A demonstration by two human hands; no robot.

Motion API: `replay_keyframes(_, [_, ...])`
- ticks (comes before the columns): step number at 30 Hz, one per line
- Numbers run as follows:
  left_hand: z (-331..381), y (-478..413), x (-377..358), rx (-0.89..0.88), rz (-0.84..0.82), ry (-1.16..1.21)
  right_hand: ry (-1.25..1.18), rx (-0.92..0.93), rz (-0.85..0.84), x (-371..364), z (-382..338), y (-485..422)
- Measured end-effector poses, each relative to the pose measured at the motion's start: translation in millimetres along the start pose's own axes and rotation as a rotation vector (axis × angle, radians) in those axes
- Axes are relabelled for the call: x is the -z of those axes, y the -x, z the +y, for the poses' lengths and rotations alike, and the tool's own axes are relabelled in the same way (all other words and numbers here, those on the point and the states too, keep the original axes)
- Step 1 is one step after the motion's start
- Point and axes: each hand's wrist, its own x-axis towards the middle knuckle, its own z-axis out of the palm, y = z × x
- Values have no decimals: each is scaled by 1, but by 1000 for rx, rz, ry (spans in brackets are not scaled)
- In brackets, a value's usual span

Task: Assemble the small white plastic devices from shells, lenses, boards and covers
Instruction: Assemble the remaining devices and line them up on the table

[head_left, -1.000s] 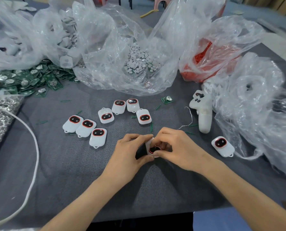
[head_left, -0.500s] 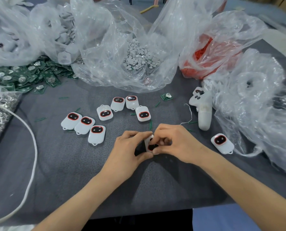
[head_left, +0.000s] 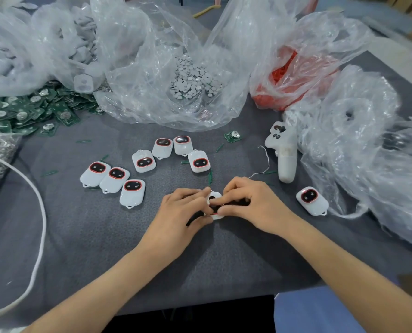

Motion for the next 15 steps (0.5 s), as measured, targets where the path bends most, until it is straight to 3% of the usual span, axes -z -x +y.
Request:
replay_keyframes(5, [0, 0, -1, -9, 12, -11, -141, -161, -157, 16, -2, -12])
replay_keyframes(11, [0, 0, -3, -20, 24, -14, 59, -292, -394, 28, -13, -41])
replay_keyframes(15, [0, 1, -3, -32, 27, -13, 38, -325, -404, 29, -16, -38])
